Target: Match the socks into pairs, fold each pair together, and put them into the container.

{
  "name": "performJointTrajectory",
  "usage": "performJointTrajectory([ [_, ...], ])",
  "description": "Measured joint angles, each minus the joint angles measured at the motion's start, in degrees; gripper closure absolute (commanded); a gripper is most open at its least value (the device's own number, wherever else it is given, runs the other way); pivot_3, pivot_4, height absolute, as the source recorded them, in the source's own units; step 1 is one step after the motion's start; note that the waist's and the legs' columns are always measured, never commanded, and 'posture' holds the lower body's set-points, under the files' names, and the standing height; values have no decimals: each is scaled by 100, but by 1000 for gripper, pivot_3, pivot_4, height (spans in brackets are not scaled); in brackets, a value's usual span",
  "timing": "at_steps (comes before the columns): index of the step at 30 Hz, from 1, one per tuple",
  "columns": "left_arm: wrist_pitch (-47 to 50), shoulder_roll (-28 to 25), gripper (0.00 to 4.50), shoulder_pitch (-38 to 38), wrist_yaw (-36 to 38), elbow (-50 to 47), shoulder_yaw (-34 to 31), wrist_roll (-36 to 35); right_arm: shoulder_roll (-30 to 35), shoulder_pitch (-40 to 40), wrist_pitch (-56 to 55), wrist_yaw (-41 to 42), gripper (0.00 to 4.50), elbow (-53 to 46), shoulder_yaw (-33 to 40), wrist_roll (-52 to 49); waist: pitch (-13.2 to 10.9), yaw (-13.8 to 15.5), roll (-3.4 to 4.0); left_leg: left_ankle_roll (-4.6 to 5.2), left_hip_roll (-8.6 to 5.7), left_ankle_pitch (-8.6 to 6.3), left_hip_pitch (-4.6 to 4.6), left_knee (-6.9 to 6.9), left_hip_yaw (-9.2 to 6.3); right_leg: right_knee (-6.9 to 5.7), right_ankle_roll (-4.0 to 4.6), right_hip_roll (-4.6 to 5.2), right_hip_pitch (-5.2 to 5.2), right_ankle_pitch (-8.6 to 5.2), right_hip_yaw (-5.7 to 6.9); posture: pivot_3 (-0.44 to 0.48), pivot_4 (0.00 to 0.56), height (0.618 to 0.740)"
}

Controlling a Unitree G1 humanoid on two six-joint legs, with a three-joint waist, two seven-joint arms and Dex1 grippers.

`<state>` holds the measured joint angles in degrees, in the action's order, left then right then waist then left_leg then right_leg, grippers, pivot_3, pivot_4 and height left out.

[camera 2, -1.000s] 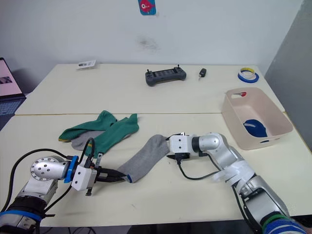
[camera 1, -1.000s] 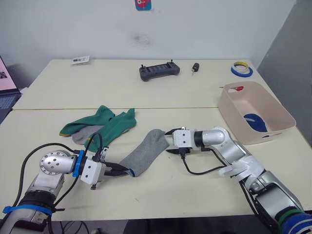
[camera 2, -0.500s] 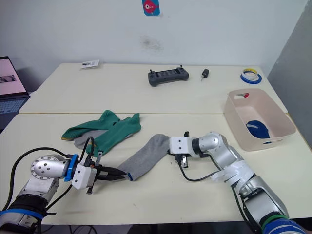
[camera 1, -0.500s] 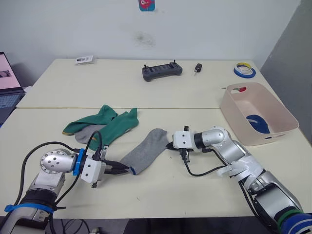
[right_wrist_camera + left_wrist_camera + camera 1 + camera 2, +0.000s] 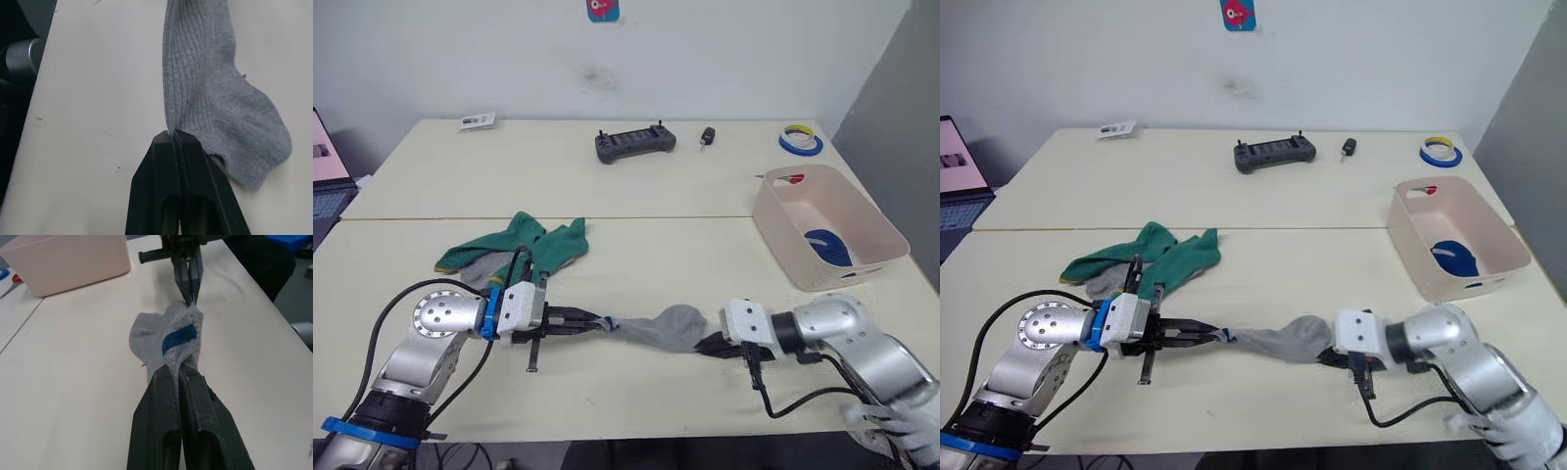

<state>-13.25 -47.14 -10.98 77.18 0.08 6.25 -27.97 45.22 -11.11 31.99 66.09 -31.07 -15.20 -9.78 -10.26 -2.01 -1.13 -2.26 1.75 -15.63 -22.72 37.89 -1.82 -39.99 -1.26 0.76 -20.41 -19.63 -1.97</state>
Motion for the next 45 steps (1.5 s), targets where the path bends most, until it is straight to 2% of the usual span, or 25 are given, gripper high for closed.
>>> performJointTrajectory([
  [2,-171,102,4500,-3,112,210,-1,117,-142,216,295,-309,4473,-235,-24,-44,0,3,0,0,1,0,-2,1,-1,1,0,-4,-1,0,-1,0,150,740],
  [5,-401,259,4500,1,256,646,8,294,-330,415,211,-775,3818,-231,-156,138,0,17,-1,0,-4,0,-6,3,1,1,0,-4,-4,0,-1,0,150,740],
  [8,-470,298,4500,-7,341,866,2,361,-388,529,-265,-1048,2779,-210,-115,235,0,25,-1,0,-6,0,-8,3,2,3,-1,-4,-4,0,-1,0,150,740],
  [13,-450,348,4500,-16,349,887,-78,362,-21,632,-1858,-1140,1091,207,53,736,0,28,-1,0,-6,0,-6,3,6,4,-1,-4,-2,0,-1,0,150,740],
  [17,-435,365,4500,-34,360,886,-106,367,-17,465,-2597,-1104,1091,738,-213,1196,0,15,-1,0,-4,0,-4,3,8,3,-1,-4,-3,0,-5,0,150,740],
  [26,-435,375,4500,-58,397,888,-108,433,-147,-251,-3296,-828,1091,1486,-657,1533,1,18,-2,0,-2,0,0,3,7,2,0,-4,1,0,-6,0,150,740],
  [29,-446,377,4500,-58,429,888,-108,452,-184,-388,-3503,-739,1696,1666,-742,1545,1,16,-2,0,1,0,7,3,7,2,0,-4,6,0,-5,0,150,740],
  [34,-460,402,4500,-58,459,891,-108,479,-268,-401,-3796,-731,3368,1826,-875,1659,1,16,-2,0,0,0,9,3,8,1,0,-4,7,0,-8,0,150,740],
  [36,-468,426,4500,-58,464,898,-108,504,-281,-397,-3833,-726,4186,1880,-893,1675,1,18,-2,0,0,0,9,3,8,1,0,-4,7,0,-7,0,150,740],
  [37,-469,427,4500,-58,468,902,-108,522,-294,-389,-3808,-718,4423,1884,-894,1686,1,18,-2,0,0,0,9,4,8,1,0,-4,7,0,-7,0,150,740],
  [41,-344,431,4500,-56,447,869,-118,523,-313,-319,-3466,-623,4423,1786,-821,1460,1,25,-2,0,0,0,8,4,6,1,0,-2,9,0,-5,0,150,740],
  [45,766,210,4500,26,204,379,-294,165,-200,-3,-2328,-344,4423,1285,-519,612,-1,29,-1,0,-2,0,-1,5,0,3,0,5,7,0,0,0,150,740],
])
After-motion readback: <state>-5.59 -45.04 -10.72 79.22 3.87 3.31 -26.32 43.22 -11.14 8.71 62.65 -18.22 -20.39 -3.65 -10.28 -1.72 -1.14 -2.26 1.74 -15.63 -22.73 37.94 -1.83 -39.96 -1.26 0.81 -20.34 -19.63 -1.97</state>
